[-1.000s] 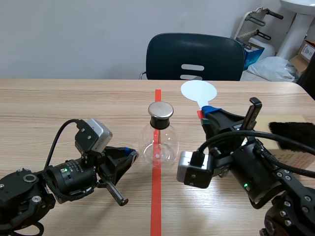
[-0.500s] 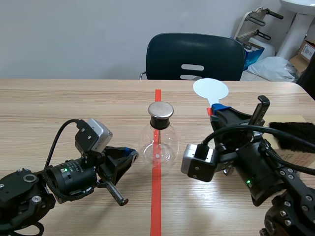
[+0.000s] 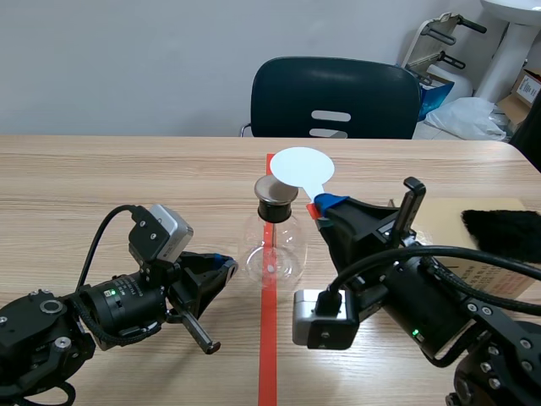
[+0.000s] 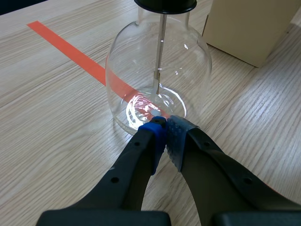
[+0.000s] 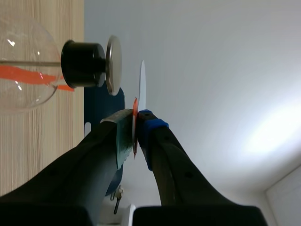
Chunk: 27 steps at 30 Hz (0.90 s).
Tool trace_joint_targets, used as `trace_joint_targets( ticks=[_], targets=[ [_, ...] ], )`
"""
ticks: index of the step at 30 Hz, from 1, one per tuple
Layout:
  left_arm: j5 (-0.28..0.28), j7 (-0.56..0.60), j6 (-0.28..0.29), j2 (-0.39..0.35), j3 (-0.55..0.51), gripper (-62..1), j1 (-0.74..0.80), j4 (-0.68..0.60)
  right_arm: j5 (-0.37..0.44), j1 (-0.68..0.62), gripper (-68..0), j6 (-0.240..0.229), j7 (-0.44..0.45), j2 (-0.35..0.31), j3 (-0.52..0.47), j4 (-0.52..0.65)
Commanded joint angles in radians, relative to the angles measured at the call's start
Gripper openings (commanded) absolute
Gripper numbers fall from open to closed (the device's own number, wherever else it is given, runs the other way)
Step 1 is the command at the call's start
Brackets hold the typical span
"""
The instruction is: Do the electroscope experiment. move the plate toward and away from the electroscope
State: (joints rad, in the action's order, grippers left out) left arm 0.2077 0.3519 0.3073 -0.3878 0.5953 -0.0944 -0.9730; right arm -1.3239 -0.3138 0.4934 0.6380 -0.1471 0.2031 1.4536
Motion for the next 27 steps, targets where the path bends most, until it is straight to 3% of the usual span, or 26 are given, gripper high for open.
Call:
trace_joint_targets(
  ticks=[1,11,27],
  targets=[
    [0.006,0.018,0.0,0.005,-0.001,-57.3,-0.002,-0.029,0.007,0.009,-66.9,0.011,0.012,-0.008,-0.006,0.021],
    [0.006,0.018,0.0,0.005,-0.001,-57.3,-0.002,-0.029,0.006,0.009,-66.9,0.011,0.069,-0.008,-0.006,0.021],
    [0.006,0.018,0.0,0.005,-0.001,-57.3,-0.002,-0.029,0.006,0.009,-66.9,0.011,0.076,-0.008,-0.006,0.021]
  ],
)
